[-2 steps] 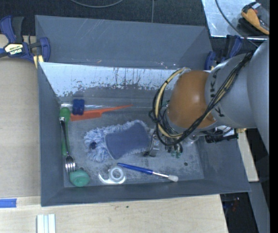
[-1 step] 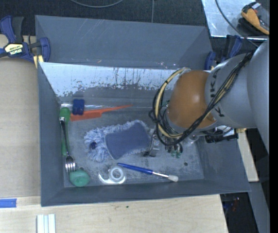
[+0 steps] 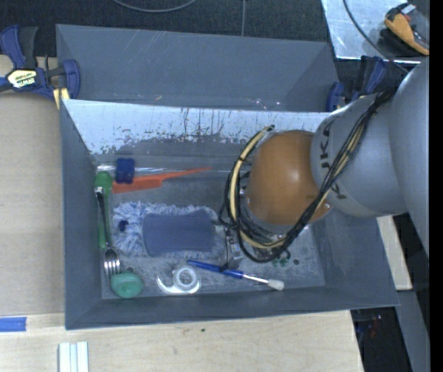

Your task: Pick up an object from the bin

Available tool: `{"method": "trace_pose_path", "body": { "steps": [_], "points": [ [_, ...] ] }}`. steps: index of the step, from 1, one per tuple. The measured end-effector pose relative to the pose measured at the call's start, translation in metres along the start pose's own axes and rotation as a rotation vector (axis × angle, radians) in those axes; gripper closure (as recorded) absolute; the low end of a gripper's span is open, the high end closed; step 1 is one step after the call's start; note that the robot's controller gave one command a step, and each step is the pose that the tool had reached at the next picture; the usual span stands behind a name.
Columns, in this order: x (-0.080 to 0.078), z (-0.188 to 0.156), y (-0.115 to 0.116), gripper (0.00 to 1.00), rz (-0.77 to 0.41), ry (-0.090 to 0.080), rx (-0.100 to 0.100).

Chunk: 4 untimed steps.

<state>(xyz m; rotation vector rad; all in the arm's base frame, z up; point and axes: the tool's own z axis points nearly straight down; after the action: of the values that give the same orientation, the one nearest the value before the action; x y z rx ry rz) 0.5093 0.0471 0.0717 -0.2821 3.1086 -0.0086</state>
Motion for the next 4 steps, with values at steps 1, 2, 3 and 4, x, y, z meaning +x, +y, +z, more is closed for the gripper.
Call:
{"method": "trace_pose_path", "body": {
  "steps": [1,2,3,4],
  "points": [
    [-0.019,-0.110,-0.033,1.00,0.338,0.003,0.000],
    [-0.017,-0.130,-0.028,1.00,0.236,0.003,0.001],
    [-0.010,-0.180,-0.073,1.00,0.033,-0.003,0.002],
    [0.008,-0.095,0.001,1.00,-0.155,0.008,-0.007]
  ]
}}
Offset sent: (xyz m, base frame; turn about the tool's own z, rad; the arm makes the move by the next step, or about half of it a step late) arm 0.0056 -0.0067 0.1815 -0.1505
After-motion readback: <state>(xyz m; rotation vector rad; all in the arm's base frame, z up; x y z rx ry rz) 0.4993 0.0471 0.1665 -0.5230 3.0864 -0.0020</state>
